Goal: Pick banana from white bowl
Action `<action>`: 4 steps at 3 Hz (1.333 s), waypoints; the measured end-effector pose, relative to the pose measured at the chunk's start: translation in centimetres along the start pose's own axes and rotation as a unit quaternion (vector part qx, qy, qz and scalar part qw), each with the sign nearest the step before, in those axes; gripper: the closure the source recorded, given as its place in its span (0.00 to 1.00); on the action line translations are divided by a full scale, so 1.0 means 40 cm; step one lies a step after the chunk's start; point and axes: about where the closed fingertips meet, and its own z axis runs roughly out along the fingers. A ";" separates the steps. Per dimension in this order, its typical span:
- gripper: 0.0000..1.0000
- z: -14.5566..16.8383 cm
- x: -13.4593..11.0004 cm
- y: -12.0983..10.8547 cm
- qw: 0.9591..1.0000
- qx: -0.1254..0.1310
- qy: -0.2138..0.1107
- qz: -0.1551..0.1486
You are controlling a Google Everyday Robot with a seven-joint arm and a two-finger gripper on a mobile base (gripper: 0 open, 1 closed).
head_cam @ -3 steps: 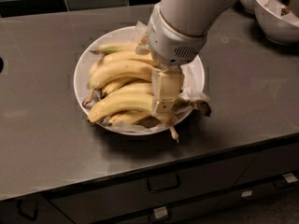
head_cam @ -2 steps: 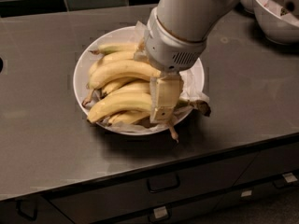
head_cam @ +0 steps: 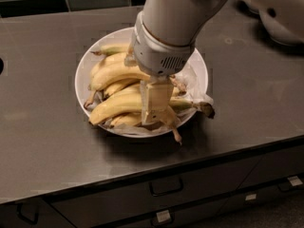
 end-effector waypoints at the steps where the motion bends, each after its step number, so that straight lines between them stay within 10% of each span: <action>1: 0.26 0.008 -0.001 -0.001 1.000 -0.003 -0.001 -0.002; 4: 0.30 0.031 0.027 0.000 0.999 -0.032 -0.008 0.005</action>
Offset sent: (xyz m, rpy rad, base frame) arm 0.0080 -0.0097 -0.0225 -0.0004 0.0621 -0.0101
